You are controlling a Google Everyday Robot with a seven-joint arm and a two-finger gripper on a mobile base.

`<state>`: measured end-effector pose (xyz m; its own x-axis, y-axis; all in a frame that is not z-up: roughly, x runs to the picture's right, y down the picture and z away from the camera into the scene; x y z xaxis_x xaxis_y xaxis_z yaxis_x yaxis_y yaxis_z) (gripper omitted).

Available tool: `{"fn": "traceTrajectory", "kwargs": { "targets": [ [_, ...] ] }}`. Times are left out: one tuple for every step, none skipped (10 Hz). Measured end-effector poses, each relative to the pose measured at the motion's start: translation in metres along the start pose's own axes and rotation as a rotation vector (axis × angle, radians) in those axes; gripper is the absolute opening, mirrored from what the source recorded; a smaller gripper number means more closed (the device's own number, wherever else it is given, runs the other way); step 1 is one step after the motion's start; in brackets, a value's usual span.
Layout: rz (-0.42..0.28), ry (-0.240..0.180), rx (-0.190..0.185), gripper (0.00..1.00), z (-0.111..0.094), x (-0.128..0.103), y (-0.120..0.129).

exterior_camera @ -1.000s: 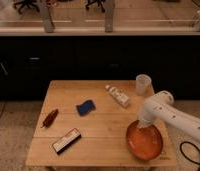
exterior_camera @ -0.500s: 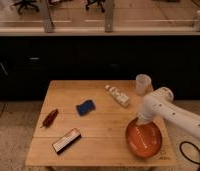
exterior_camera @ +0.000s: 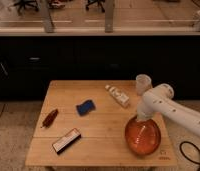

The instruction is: Pick up the ceramic bowl

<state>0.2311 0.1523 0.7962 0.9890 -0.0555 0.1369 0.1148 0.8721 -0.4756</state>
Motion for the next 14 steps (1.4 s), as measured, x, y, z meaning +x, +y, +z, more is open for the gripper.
{"fn": "traceTrajectory", "kwargs": {
  "targets": [
    [-0.002, -0.003, 0.002, 0.00, -0.004, -0.004, -0.003],
    [-0.005, -0.007, 0.004, 0.00, -0.007, -0.006, -0.006],
    [-0.008, -0.009, 0.006, 0.01, -0.010, -0.007, -0.008],
    [-0.007, -0.012, 0.009, 0.04, -0.012, -0.006, -0.010],
    [-0.009, -0.015, 0.010, 0.07, -0.014, -0.006, -0.011],
    [-0.008, -0.019, 0.012, 0.08, -0.018, -0.005, -0.014],
    [-0.008, -0.023, 0.013, 0.06, -0.020, -0.006, -0.016],
    [-0.011, -0.027, 0.014, 0.02, -0.022, -0.007, -0.018],
    [-0.016, -0.032, 0.016, 0.01, -0.028, -0.010, -0.022],
    [-0.018, -0.036, 0.016, 0.01, -0.032, -0.011, -0.024],
    [-0.019, -0.039, 0.015, 0.01, -0.033, -0.008, -0.023],
    [-0.022, -0.044, 0.016, 0.01, -0.035, -0.004, -0.023],
    [-0.028, -0.046, 0.017, 0.01, -0.036, -0.004, -0.023],
    [-0.037, -0.048, 0.018, 0.01, -0.038, -0.008, -0.026]
  ]
}}
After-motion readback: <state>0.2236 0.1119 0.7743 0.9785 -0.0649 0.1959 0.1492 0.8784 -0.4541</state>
